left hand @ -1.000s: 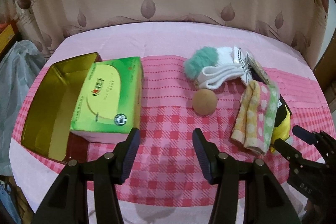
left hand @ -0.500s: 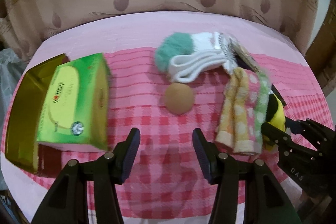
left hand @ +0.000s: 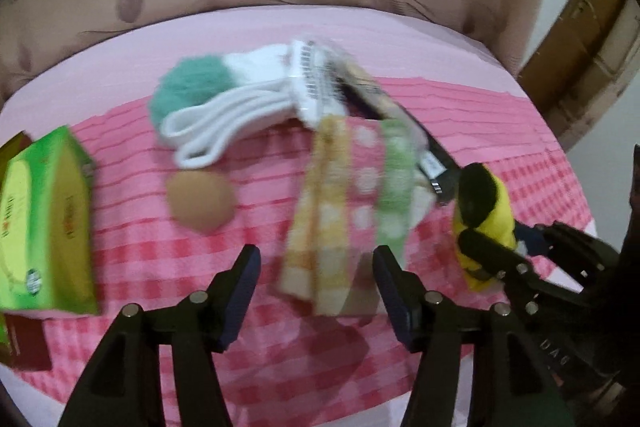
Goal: Organize soft objects
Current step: 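Grasp the yellow plush toy with the right gripper while the left gripper grasps the striped towel, then lift the striped towel with the left gripper and carry it over the gold tin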
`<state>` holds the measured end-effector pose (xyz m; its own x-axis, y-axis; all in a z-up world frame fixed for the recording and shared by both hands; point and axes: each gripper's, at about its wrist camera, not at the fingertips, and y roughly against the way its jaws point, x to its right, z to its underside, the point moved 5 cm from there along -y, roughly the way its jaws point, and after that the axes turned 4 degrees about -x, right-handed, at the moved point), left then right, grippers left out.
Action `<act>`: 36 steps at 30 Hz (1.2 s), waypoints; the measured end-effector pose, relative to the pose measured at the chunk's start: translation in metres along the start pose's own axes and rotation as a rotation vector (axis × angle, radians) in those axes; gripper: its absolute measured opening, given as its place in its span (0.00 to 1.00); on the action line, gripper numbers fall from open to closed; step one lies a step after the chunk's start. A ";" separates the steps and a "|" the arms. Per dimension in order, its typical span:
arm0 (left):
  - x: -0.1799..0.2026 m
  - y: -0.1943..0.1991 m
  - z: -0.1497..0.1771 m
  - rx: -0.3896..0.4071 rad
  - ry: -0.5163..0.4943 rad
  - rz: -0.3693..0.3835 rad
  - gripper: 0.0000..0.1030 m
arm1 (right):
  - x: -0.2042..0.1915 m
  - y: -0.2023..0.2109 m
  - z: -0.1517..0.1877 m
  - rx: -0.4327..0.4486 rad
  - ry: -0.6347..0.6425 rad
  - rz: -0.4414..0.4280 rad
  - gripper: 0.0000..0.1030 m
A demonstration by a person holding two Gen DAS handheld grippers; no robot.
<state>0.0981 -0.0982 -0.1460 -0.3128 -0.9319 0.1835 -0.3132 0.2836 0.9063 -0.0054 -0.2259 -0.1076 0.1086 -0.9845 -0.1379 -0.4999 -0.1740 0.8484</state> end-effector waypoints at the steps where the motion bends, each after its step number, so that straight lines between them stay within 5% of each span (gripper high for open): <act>1: 0.003 -0.002 -0.002 -0.004 -0.003 0.008 0.58 | 0.002 0.000 0.001 -0.001 -0.009 -0.004 0.26; 14: 0.022 -0.035 -0.014 -0.025 -0.054 -0.016 0.62 | 0.009 -0.006 0.004 0.000 -0.049 -0.056 0.26; 18: 0.018 -0.040 -0.011 -0.026 -0.017 0.034 0.61 | 0.011 -0.004 0.005 0.007 -0.051 -0.066 0.26; 25: 0.020 -0.027 -0.006 -0.010 -0.038 0.086 0.22 | 0.013 0.003 0.005 0.027 -0.059 -0.072 0.26; 36: 0.014 0.013 0.001 0.022 -0.048 0.088 0.18 | 0.011 0.005 0.004 0.034 -0.052 -0.075 0.26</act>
<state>0.0892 -0.1075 -0.1322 -0.3825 -0.8915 0.2428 -0.3026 0.3692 0.8787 -0.0107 -0.2382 -0.1069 0.1024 -0.9683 -0.2277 -0.5210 -0.2472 0.8170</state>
